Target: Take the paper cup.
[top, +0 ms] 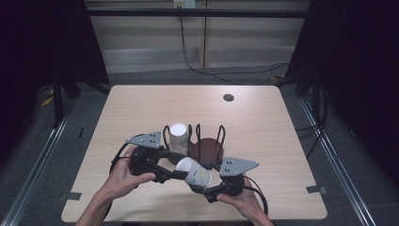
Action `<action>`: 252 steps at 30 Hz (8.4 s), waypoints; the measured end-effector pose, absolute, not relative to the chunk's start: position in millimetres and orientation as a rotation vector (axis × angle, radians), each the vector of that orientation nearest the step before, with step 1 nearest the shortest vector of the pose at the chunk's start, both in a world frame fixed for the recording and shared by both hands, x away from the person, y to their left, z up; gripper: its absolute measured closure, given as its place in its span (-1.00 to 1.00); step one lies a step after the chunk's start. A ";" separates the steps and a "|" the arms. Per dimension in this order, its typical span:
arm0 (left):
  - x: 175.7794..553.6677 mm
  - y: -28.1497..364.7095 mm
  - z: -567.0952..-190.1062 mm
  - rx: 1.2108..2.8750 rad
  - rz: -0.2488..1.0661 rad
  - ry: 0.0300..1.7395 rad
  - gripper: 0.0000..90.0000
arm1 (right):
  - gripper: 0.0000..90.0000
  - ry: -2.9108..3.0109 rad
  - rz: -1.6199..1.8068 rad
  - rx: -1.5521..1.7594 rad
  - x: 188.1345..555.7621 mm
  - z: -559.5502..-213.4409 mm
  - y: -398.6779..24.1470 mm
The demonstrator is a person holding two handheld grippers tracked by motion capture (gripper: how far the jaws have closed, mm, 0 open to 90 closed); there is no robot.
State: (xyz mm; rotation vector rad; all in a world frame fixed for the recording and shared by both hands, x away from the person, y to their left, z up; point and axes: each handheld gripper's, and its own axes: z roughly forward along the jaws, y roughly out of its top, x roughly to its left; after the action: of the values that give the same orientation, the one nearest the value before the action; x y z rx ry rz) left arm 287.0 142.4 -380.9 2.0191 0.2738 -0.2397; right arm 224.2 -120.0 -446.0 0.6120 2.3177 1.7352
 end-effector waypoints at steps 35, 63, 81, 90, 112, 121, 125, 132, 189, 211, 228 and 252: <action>285.6 150.5 -394.1 2.108 -0.147 0.300 -0.63 | -0.32 2.414 1.620 0.696 228.4 -441.3 -127.8; 290.1 163.3 -405.2 2.174 -0.010 0.298 -0.56 | -0.31 2.625 1.291 0.697 256.5 -418.1 -119.9; 288.0 160.8 -409.3 2.224 -0.015 0.261 -0.57 | -0.30 2.793 1.159 0.628 268.4 -420.7 -111.1; 286.4 158.3 -409.3 2.240 -0.018 0.233 -0.52 | -0.28 2.854 1.080 0.565 269.1 -417.0 -103.2; 281.3 143.1 -416.7 2.338 -0.024 0.191 -0.52 | -0.26 2.944 0.934 0.439 265.1 -417.2 -84.4; 279.4 139.1 -420.7 2.397 0.009 0.177 -0.43 | -0.26 2.974 0.882 0.452 266.0 -421.5 -79.0; 280.4 137.1 -424.0 2.423 -0.029 0.178 -0.48 | -0.27 2.989 0.840 0.440 265.6 -424.1 -77.0; 281.3 133.7 -426.5 2.423 -0.088 0.154 -0.40 | -0.26 3.011 0.820 0.432 265.2 -426.1 -73.4; 274.8 131.6 -431.4 2.369 -0.186 0.109 -0.19 | -0.70 2.943 1.088 0.430 261.4 -425.3 -89.8; 272.2 144.9 -434.5 2.201 -0.117 0.213 -0.20 | -0.69 2.743 1.357 0.620 256.2 -420.5 -131.0; 275.3 156.7 -428.1 2.068 -0.046 0.253 -0.21 | -0.69 2.658 1.480 0.679 253.2 -421.5 -139.8; 276.2 163.2 -423.0 1.944 -0.096 0.268 -0.21 | -0.66 2.576 1.657 0.697 251.6 -421.0 -141.5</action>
State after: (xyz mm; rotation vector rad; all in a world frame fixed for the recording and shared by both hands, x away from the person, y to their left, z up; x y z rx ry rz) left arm 276.2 163.2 -423.0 1.9436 0.2676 -0.0961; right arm 251.6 -141.5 -421.0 0.6966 2.5761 1.6572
